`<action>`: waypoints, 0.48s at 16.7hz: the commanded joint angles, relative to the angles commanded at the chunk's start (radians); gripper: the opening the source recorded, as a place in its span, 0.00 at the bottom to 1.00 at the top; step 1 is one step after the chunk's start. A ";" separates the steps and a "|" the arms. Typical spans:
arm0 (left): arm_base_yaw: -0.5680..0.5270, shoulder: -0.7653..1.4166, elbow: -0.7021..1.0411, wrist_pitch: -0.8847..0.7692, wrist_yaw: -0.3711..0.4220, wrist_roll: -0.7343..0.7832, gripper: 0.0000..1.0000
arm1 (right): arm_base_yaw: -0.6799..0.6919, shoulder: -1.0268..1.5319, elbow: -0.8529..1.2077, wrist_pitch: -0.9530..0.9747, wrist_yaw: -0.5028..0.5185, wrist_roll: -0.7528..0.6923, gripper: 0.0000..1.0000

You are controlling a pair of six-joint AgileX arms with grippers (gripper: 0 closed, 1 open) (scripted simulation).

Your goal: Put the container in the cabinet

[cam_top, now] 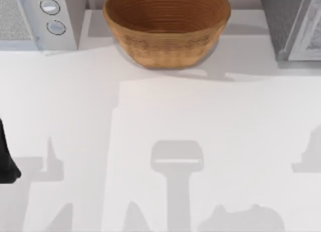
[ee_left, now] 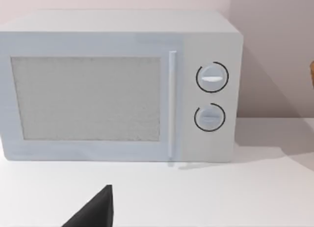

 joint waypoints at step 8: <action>0.000 0.000 0.000 0.000 0.000 0.000 1.00 | 0.062 0.529 0.691 -0.170 0.088 0.006 0.00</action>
